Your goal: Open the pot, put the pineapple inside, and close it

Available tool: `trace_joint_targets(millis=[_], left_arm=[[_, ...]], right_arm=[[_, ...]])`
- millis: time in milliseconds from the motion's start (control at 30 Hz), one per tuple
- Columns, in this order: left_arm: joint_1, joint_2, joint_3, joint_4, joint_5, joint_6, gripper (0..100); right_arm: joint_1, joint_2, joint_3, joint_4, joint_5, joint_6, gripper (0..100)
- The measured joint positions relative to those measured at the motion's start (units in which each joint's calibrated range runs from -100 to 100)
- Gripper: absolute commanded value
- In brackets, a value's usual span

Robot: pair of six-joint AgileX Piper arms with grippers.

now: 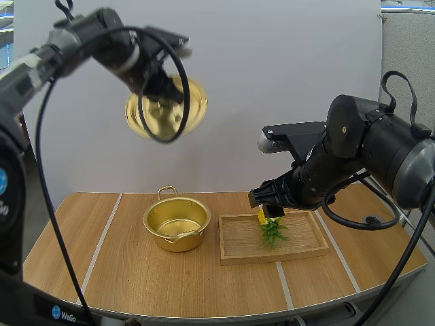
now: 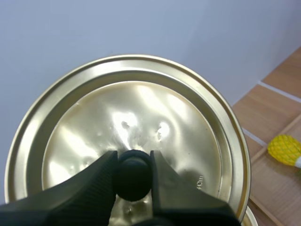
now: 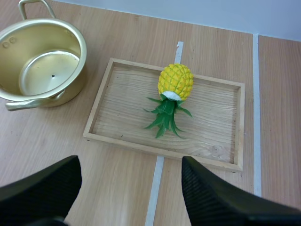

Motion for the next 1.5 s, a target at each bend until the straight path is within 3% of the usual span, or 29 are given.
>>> trace_joint_targets(millis=[433,833,1233,1500], left_arm=[[0.0,-0.9,-23.6,6.2,0.0,-9.1,0],[0.0,-1.8,-31.3,9.9,-7.6,-11.8,0],[0.0,-1.8,-31.7,10.0,-8.3,-12.0,0],[0.0,-1.8,-31.7,10.0,-8.3,-12.0,0]], right_arm=[[0.0,0.0,0.0,0.0,0.0,0.0,100],[0.0,0.4,0.0,-0.6,-2.7,0.3,100],[-1.3,17.2,-4.4,-3.8,-11.2,3.8,100],[-3.9,29.2,-11.1,0.5,-13.7,4.2,100]])
